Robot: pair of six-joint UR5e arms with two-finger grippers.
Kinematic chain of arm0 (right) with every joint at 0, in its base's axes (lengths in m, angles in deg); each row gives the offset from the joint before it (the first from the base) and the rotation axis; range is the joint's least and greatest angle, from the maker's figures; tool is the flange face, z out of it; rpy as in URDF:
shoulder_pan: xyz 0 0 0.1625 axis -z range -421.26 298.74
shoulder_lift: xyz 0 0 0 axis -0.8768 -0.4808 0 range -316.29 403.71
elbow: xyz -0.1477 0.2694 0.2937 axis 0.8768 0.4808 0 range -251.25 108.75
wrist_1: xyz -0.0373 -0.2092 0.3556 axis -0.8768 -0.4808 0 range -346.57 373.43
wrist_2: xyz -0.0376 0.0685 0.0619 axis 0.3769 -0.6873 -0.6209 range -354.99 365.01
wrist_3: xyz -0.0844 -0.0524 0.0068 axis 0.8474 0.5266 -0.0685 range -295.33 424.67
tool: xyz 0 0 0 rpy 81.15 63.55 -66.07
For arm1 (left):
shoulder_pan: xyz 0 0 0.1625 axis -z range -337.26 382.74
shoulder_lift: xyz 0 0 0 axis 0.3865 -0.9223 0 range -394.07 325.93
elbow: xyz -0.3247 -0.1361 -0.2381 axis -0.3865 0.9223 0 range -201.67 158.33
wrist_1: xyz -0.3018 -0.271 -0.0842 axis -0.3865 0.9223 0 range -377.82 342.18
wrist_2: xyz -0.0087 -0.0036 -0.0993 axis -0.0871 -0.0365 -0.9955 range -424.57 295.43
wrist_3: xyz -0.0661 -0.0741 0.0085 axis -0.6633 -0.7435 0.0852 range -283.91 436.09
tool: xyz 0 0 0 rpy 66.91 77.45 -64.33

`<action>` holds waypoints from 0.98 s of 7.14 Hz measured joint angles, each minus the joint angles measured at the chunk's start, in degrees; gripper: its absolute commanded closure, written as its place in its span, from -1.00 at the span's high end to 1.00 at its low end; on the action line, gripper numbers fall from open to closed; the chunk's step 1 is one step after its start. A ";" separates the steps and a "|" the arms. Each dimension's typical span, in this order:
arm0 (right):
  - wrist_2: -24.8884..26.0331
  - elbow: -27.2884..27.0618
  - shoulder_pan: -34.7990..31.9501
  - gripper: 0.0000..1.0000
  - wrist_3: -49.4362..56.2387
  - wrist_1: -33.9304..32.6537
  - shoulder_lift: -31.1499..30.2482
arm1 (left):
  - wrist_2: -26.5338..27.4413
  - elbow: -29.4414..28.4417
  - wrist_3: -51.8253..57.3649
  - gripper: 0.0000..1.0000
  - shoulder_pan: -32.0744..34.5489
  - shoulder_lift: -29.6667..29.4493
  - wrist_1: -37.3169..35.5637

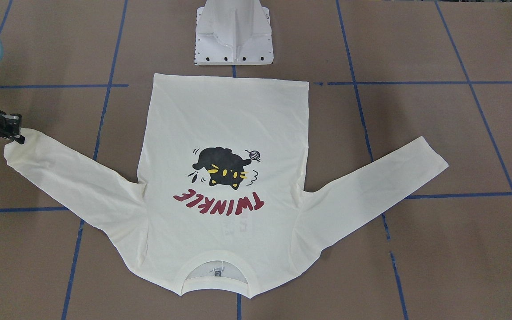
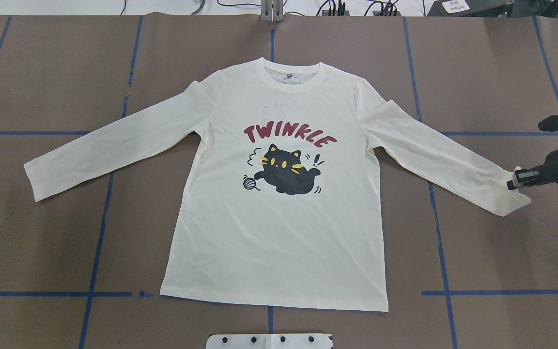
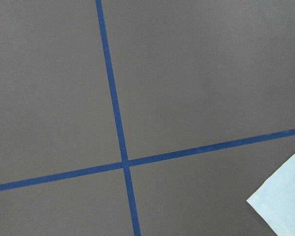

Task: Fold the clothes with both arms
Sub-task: 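Carry the sleeve with the right gripper across the shirt toward the collar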

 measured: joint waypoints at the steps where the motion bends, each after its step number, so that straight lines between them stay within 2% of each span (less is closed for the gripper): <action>1: -0.15 0.36 0.16 -1.00 -3.22 -2.09 4.65 | -0.02 0.26 -0.04 1.00 0.00 -0.01 0.00; 4: -0.08 6.06 2.00 -1.00 -14.87 -7.57 23.23 | 0.00 0.86 -0.07 1.00 0.00 -0.09 0.04; 6: 0.36 13.06 3.34 -1.00 -21.59 -8.83 36.87 | 0.02 1.04 -0.13 1.00 0.00 -0.02 0.01; 7: 0.56 18.30 3.58 -1.00 -23.48 -8.88 43.98 | 0.04 1.04 -0.14 1.00 0.00 0.02 -0.02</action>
